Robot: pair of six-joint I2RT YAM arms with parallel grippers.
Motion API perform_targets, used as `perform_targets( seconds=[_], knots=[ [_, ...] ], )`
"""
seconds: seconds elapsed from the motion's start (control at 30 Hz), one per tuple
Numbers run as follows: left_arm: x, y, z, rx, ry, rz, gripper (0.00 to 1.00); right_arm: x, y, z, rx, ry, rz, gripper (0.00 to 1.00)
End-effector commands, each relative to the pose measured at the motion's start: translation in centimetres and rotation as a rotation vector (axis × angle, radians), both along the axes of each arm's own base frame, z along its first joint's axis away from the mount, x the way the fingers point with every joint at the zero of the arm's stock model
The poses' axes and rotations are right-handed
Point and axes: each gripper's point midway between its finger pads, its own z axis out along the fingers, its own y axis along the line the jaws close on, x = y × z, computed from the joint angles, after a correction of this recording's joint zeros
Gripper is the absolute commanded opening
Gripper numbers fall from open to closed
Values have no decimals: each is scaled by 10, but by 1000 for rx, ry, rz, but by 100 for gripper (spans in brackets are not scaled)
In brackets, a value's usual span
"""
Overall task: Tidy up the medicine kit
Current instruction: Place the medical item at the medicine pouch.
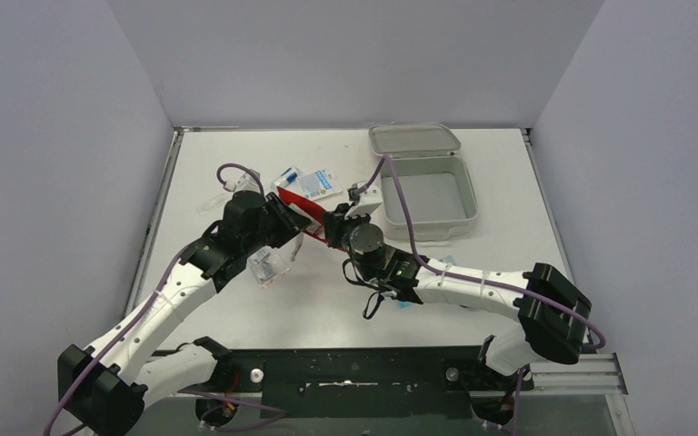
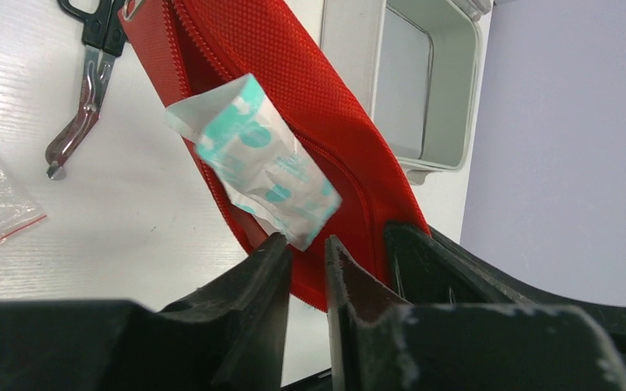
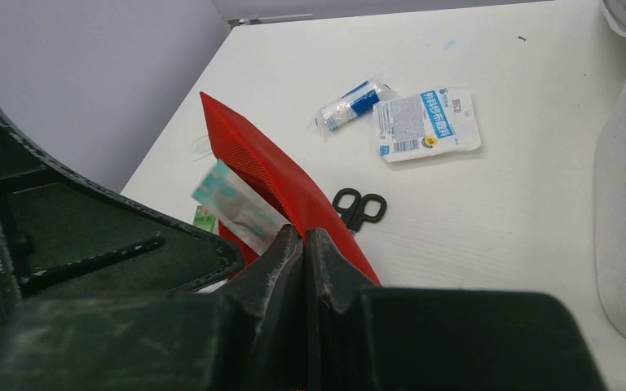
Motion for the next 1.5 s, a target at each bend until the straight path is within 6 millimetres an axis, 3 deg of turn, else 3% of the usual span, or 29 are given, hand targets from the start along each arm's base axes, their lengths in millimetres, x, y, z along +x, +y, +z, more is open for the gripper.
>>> perform_targets(
  seconds=[0.0, 0.17, 0.37, 0.47, 0.7, 1.0, 1.23, 1.37, 1.47],
  knots=[
    [-6, -2, 44, -40, -138, -52, 27, 3, -6, 30, 105, -36, -23, 0],
    [-6, 4, 47, 3, -170, -55, 30, 3, -8, 29, 116, -28, -26, 0],
    [4, 25, 47, 214, -233, -58, 34, 3, -13, 29, 118, -20, -18, 0],
    [9, 25, 50, 262, -272, -84, 33, 1, -14, 32, 142, -21, 3, 0],
    [25, 16, 51, 265, -328, -94, 14, -5, -9, 38, 166, -32, 53, 0],
    [41, 23, 15, 365, -284, -73, 2, -10, -9, 38, 167, -48, 92, 0],
    [40, 32, -10, 448, -207, -76, 0, -7, -15, 38, 172, -51, 72, 0],
    [39, 27, -19, 457, -185, -118, 1, -5, -16, 37, 182, -52, 70, 0],
    [37, 12, -15, 398, -205, -175, 3, -6, -14, 37, 187, -53, 79, 0]
  ],
)
